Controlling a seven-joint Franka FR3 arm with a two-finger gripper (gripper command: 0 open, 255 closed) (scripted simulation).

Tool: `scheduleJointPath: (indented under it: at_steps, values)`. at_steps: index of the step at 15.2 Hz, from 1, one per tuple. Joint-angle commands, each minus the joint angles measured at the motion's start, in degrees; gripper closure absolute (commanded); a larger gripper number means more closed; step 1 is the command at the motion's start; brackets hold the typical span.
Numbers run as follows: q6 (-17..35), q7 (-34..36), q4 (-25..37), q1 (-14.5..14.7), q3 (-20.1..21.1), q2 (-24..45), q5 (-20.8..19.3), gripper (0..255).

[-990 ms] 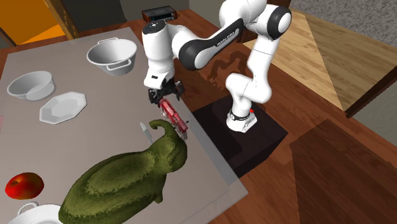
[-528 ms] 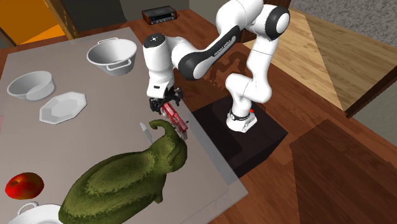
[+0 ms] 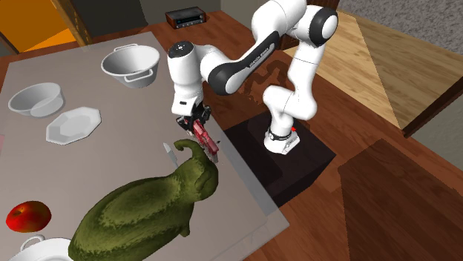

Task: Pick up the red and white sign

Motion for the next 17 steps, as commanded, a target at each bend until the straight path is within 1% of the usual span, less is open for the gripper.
scheduleJointPath:
  at_steps: [1,4,17]
  values:
    - [0.02,0.02,-0.11,-0.03,-0.05,0.05,-0.02,255]
    - [-0.03,-0.02,0.0,-0.02,-0.05,0.1,0.0,255]
    - [-10.01,-0.54,9.64,0.48,1.43,-0.23,0.95,255]
